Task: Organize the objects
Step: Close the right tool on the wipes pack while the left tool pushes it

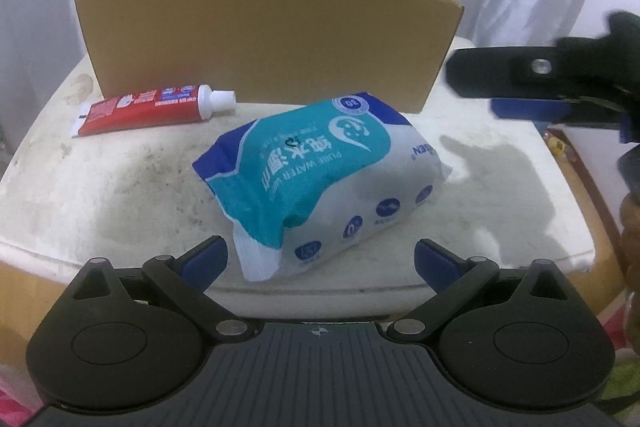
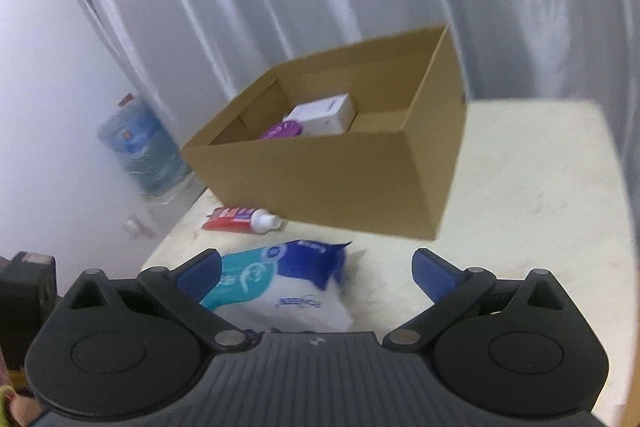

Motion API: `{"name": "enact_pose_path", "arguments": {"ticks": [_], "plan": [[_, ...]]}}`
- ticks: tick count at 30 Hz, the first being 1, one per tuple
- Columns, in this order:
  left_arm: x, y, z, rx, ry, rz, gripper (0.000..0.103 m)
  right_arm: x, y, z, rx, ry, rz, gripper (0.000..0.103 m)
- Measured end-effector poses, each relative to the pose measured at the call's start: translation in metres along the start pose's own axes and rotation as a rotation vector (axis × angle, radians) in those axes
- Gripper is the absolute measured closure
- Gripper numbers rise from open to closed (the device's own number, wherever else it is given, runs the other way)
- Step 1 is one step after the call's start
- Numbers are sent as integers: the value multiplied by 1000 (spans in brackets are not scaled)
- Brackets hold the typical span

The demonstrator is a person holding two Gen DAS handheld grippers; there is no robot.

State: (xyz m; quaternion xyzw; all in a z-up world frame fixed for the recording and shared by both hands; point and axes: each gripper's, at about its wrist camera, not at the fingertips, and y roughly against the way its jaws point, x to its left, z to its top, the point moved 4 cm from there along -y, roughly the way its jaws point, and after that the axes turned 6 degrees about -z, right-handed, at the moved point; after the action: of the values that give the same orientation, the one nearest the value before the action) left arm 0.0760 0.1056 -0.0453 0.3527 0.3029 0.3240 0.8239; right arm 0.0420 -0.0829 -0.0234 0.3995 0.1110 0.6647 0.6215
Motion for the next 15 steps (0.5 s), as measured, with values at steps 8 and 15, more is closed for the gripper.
{"name": "enact_pose_path", "arguments": {"ticks": [8, 15], "plan": [[-3, -9, 2, 16, -4, -24, 7, -6, -41, -4, 167, -155, 110, 4], [-10, -7, 5, 6, -14, -50, 7, -6, -55, -11, 259, -236, 194, 4]]}}
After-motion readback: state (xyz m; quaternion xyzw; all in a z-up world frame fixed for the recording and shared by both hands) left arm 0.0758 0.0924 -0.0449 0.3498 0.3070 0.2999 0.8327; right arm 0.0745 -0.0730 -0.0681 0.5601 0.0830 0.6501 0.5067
